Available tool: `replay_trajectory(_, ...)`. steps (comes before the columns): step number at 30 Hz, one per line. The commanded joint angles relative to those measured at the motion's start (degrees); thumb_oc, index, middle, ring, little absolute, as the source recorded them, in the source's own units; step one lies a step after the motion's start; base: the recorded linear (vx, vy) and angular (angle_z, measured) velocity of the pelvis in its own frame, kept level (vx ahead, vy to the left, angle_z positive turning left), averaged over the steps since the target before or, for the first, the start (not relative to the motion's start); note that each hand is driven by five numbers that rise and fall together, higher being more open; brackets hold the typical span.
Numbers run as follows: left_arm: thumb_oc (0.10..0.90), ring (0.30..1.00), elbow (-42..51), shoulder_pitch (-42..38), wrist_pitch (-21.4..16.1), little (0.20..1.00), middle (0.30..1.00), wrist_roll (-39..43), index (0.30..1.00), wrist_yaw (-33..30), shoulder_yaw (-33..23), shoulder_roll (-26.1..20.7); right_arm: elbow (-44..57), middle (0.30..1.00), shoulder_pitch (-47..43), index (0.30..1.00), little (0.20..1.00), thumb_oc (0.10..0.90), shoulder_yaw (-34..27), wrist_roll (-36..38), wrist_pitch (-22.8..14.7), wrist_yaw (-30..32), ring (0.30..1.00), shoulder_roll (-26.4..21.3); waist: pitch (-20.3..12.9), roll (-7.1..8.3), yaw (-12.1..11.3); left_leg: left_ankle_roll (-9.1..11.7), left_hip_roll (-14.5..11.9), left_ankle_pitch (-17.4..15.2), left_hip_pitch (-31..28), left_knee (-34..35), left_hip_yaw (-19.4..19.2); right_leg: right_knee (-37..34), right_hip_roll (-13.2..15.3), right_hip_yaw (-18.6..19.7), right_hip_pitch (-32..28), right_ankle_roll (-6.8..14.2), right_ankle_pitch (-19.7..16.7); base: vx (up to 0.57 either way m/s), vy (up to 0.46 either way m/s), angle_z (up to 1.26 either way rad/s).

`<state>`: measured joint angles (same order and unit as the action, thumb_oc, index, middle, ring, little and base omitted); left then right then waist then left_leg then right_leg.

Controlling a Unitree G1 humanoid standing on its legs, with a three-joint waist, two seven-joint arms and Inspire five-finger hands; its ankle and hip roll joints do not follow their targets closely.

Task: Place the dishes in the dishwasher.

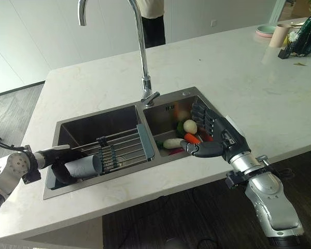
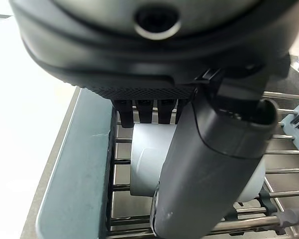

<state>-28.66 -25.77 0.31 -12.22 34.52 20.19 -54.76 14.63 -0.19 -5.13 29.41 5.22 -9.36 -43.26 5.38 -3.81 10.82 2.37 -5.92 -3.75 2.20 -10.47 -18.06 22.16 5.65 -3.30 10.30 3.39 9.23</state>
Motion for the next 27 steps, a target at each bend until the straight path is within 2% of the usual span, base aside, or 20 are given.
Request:
replay_trajectory(1,0.8,0.9,-0.17,-8.45,-0.42,0.9,0.9,-3.22,0.9,-1.85,-1.44,-3.26,2.93,0.9,-7.17,0.9,0.9,0.8,-2.01,-0.04,-5.85,0.35,0.9,-1.19,-3.19,0.66,-0.23,0.1,-0.62,-11.23,-0.26,-6.71,2.21,-4.97,0.54,-1.72,-4.86,5.55,1.04,0.0,0.0,0.0)
replay_trajectory(11,0.8,0.9,-1.07,-8.04,0.75,0.9,0.9,-4.98,0.9,-3.41,-1.08,-1.75,2.99,0.9,-7.21,0.9,0.9,0.8,-1.96,-0.4,-5.9,0.22,0.9,-0.89,-3.25,0.89,-0.05,0.09,-0.71,-11.23,-0.39,-6.71,2.06,-4.97,0.33,-1.48,-4.81,5.49,0.96,0.0,0.0,0.0)
replay_trajectory(17,0.8,0.9,-1.83,-6.96,1.44,0.9,0.9,-6.63,0.9,-8.36,-1.56,-0.01,2.85,0.9,-7.28,0.9,0.9,0.8,-2.03,-0.54,-6.09,-0.05,0.9,-0.6,-3.29,1.19,0.0,0.06,-0.84,-10.91,-0.19,-6.71,1.87,-4.97,0.21,-1.36,-4.49,5.3,0.68,0.0,0.0,0.0)
replay_trajectory(18,0.675,0.712,-1.88,-6.68,1.28,0.712,0.712,-6.99,0.712,-9.1,-1.71,0.2,2.82,0.9,-7.13,0.9,0.9,0.8,-2.11,-0.64,-6.23,-0.17,0.9,-0.51,-3.29,1.23,0.01,0.06,-0.85,-10.92,-0.23,-6.71,1.85,-4.97,0.2,-1.37,-4.52,5.3,0.69,0.0,0.0,0.0)
replay_trajectory(19,0.521,0.481,-1.91,-6.39,0.95,0.481,0.481,-7.49,0.481,-10.29,-1.88,0.4,2.75,0.9,-6.99,0.9,0.9,0.8,-2.24,-0.59,-6.34,-0.28,0.9,-0.53,-3.28,1.27,0.05,0.08,-0.84,-11.32,-0.49,-6.71,1.89,-4.97,0.22,-1.4,-4.79,5.42,1.05,0.0,0.0,0.0)
replay_trajectory(20,0.4,0.3,-2.06,-5.95,0.93,0.3,0.3,-7.75,0.3,-11.85,-2.06,0.72,2.84,0.9,-6.92,0.9,0.9,0.8,-2.3,-0.66,-6.33,-0.29,0.9,-0.46,-3.28,1.35,0.06,0.08,-0.84,-11.32,-0.47,-6.71,1.9,-4.97,0.22,-1.37,-4.76,5.39,1.06,0.0,0.0,0.0)
replay_trajectory(22,0.4,0.3,-2.55,-5.33,1.28,0.3,0.3,-7.7,0.3,-15.4,-2.52,1.67,2.75,0.9,-6.65,0.9,0.9,0.8,-2.21,-0.75,-6.59,-0.27,0.9,-0.29,-3.38,1.6,0.07,0.06,-0.9,-11.33,-0.45,-6.71,1.83,-4.97,0.25,-1.41,-4.73,5.38,1.07,0.0,0.0,0.0)
replay_trajectory(27,0.4,0.3,-2.46,-4.04,2.09,0.3,0.3,-9.51,0.3,-18.42,-3.01,3.52,2.95,0.9,-6.38,0.9,0.9,0.8,-2.24,-1.28,-6.63,-0.41,0.9,0.53,-3.35,1.96,0.0,-0.02,-0.97,-10.93,-0.19,-6.71,1.8,-4.97,0.17,-1.47,-4.49,5.12,0.76,0.0,0.0,0.0)
